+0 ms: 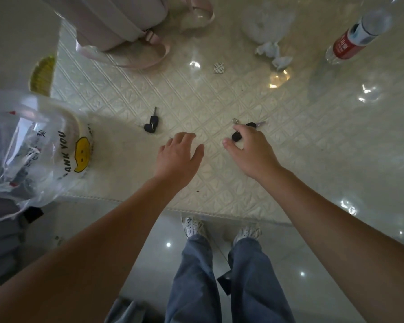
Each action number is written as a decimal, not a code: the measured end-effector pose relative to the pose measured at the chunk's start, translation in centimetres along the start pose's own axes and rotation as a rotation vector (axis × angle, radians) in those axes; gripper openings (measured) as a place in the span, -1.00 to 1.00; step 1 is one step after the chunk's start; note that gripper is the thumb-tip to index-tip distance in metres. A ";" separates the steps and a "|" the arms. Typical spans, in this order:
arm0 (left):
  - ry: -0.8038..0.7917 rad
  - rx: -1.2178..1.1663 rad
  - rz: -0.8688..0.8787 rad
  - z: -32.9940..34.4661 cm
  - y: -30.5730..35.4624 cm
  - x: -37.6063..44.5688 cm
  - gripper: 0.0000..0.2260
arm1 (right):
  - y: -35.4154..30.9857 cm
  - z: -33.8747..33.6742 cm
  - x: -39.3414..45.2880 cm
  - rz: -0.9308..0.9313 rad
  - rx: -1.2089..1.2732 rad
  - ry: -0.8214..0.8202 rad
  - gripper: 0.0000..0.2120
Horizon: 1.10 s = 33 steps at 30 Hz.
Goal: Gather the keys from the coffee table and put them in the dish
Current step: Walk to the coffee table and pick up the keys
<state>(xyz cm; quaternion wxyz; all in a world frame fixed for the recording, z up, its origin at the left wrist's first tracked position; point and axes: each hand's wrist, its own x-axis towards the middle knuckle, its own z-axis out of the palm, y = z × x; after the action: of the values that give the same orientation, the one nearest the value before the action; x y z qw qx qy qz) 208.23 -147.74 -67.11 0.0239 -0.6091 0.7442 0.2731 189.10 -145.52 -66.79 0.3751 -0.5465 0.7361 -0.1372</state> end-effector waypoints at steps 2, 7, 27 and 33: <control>0.027 -0.038 -0.047 0.2 -0.4 0.5 -0.57 | -0.2 0.7 0.3 0.010 0.002 -0.011 -0.44; 0.010 -0.009 -0.017 0.5 -1.8 1.3 -0.55 | -0.1 2.0 1.4 0.016 -0.039 0.002 -0.44; -0.101 0.252 -0.098 -0.5 -9.3 6.9 -0.53 | 1.7 5.9 4.9 0.178 -0.413 0.040 -0.34; -0.054 0.201 -0.061 -0.6 -9.4 6.8 -0.66 | 2.1 5.4 4.8 0.153 -0.420 0.094 -0.37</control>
<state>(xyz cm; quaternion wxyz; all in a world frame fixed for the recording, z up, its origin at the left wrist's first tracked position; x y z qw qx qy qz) 215.25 -155.08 -72.67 0.1132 -0.6183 0.7481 0.2124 190.83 -147.99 -73.69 0.2275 -0.5482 0.8045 0.0227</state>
